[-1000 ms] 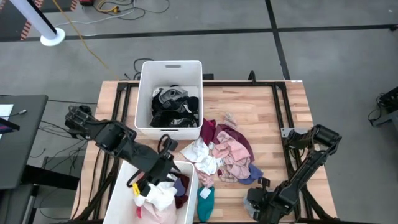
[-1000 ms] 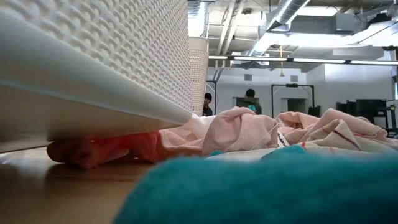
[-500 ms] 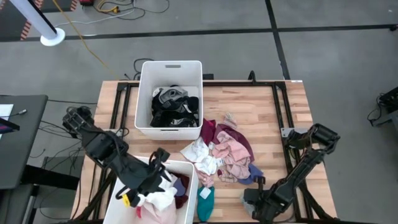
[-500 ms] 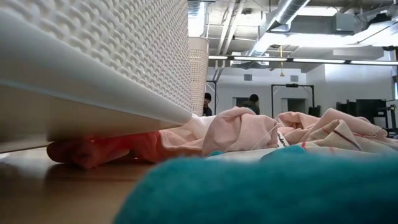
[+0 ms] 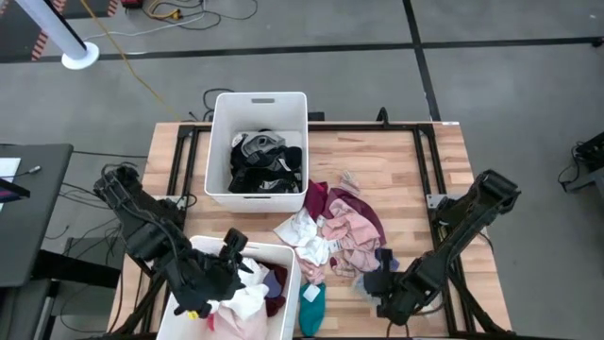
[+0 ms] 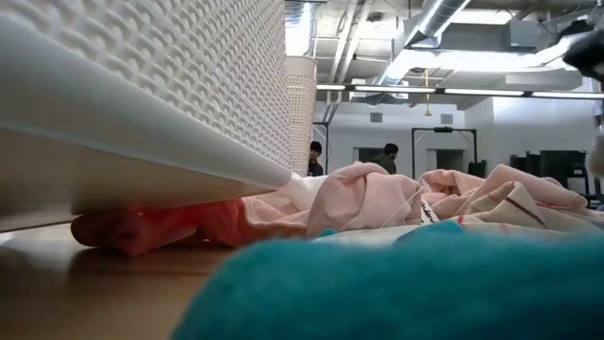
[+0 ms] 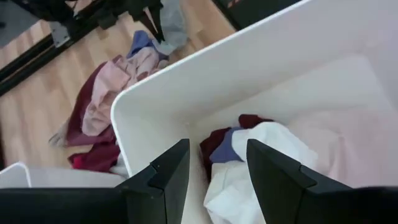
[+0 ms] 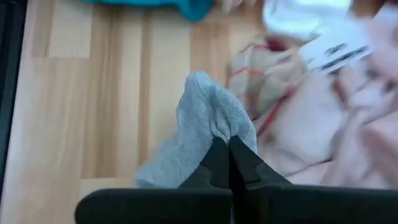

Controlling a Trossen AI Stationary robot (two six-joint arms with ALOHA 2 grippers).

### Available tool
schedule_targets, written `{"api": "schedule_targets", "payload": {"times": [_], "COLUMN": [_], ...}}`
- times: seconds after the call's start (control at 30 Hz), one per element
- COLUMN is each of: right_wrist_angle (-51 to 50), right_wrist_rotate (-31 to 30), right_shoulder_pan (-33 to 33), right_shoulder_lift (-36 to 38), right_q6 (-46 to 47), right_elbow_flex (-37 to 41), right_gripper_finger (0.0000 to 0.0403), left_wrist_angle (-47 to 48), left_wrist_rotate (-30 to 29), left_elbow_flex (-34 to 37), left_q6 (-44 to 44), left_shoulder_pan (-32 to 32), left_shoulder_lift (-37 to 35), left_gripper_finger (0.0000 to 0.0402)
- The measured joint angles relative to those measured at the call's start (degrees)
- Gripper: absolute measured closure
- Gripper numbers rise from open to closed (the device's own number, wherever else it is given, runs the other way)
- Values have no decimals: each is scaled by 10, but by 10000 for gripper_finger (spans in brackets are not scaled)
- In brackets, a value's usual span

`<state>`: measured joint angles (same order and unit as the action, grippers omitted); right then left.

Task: Sort clothes
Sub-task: Put the gray sock into the top white laundry bin

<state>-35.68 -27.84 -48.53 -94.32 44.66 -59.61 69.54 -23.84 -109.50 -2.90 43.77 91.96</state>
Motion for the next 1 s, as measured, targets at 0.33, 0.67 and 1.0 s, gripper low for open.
{"api": "schedule_targets", "payload": {"times": [0.33, 0.67, 1.0], "right_wrist_angle": [21, 123, 209], "right_wrist_rotate": [-74, -131, -131], "right_shoulder_pan": [35, 98, 167], "right_shoulder_lift": [109, 173, 224], "right_q6": [-157, -376, -535], "right_elbow_flex": [-1, -1, -2], "right_gripper_finger": [403, 403, 403], "left_wrist_angle": [-15, -87, -140], "left_wrist_rotate": [-141, -301, -344], "left_elbow_flex": [51, 126, 161], "left_q6": [-15, 9, 15], "left_shoulder_pan": [61, 117, 112], "left_shoulder_lift": [0, 0, -11], "left_gripper_finger": [246, 246, 246]}}
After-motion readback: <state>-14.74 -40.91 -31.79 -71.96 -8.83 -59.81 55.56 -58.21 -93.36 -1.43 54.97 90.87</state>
